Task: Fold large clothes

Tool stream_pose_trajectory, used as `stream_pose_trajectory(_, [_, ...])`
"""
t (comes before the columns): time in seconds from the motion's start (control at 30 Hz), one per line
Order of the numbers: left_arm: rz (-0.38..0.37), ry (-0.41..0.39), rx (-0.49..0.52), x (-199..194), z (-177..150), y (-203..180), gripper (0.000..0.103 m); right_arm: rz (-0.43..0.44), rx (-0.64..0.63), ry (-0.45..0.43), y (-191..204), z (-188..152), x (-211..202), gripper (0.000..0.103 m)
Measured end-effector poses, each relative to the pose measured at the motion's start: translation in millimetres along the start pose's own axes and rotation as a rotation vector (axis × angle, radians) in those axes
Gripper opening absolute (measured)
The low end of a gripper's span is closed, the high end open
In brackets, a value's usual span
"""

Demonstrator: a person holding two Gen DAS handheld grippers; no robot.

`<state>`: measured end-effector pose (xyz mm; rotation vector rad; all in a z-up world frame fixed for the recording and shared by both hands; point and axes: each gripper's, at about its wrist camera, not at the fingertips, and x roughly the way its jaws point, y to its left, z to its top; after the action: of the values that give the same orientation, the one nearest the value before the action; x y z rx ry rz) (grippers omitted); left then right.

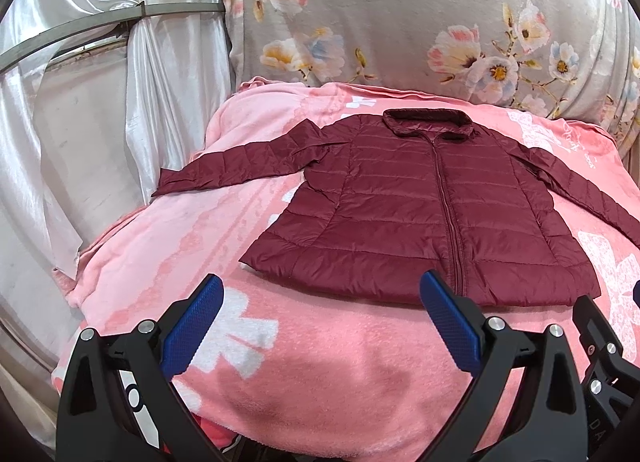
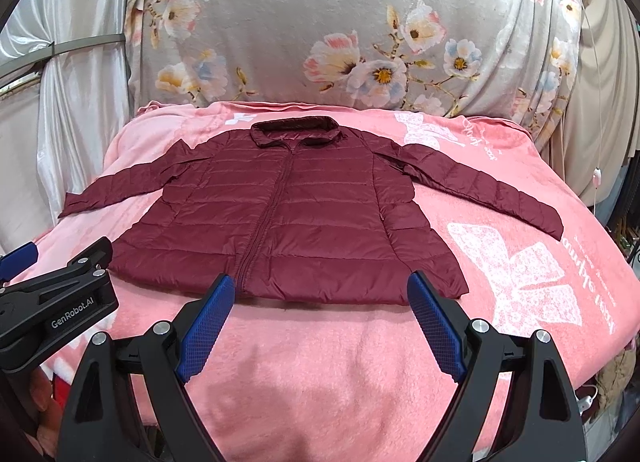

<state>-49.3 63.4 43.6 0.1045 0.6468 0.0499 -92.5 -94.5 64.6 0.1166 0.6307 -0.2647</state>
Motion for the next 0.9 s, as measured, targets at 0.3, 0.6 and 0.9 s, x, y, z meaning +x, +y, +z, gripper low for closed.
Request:
stream_pose_trajectory(0.3, [0.005, -0.001, -0.004, -1.8, -2.0, 5.1, 0.096, 0.005, -0.006, -0.003, 3.8, -0.7, -2.3, 0.086])
stream_pose_trajectory(0.6, [0.012, 0.001, 0.003, -4.0, -5.4, 6.4, 0.096, 0.009, -0.009, -0.008, 6.8, -1.1, -5.5, 0.086])
stream_pose_trajectory(0.9, [0.016, -0.002, -0.002, -4.7, -6.7, 7.6, 0.096, 0.012, -0.013, -0.010, 7.0, -0.1, -7.3, 0.086])
